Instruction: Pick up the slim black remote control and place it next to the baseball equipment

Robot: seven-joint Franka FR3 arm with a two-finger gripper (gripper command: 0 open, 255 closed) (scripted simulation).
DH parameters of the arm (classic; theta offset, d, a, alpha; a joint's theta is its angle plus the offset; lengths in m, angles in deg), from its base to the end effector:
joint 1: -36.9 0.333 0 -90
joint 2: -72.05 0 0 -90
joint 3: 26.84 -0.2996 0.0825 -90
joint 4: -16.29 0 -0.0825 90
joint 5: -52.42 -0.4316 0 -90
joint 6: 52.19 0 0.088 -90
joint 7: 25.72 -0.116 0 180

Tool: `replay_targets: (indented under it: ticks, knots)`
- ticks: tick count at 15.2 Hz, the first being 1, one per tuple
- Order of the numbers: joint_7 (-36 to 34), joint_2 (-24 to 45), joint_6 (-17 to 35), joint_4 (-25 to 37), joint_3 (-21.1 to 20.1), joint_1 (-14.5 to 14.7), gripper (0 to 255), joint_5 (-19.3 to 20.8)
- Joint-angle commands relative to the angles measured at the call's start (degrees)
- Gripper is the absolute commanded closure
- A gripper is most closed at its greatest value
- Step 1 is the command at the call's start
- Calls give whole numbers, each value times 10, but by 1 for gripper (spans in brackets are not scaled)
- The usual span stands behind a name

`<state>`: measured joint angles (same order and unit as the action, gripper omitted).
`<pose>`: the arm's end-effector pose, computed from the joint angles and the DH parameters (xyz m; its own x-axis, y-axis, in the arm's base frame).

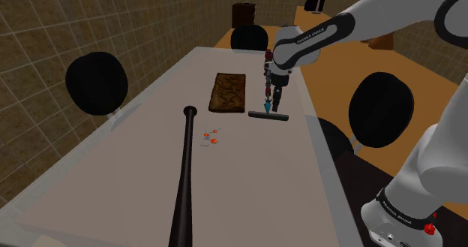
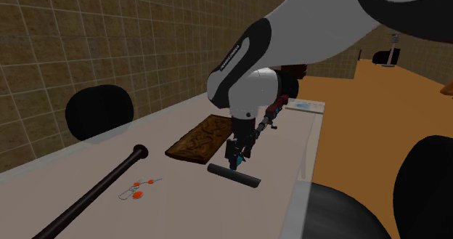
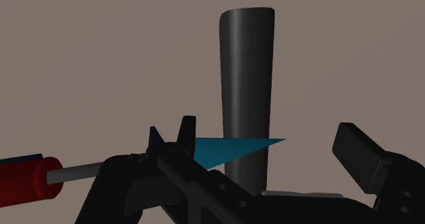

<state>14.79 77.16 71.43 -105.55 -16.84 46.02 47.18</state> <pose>0.5846 -0.0046 0.3105 0.8025 0.5967 -0.0065 0.5943 -0.8001 -0.0814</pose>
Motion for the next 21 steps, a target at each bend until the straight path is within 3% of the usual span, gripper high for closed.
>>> replay_targets:
  ticks: [1,8,16,17,21]
  knots:
    - [16,25,12,9,-2,0,0,-5]
    - [22,51,59,-12,-5,0,0,-15]
    - [22,51,59,-13,-5,0,0,-14]
    - [22,51,59,-13,-5,0,255,-14]
    - [22,52,59,-11,-5,0,255,-15]
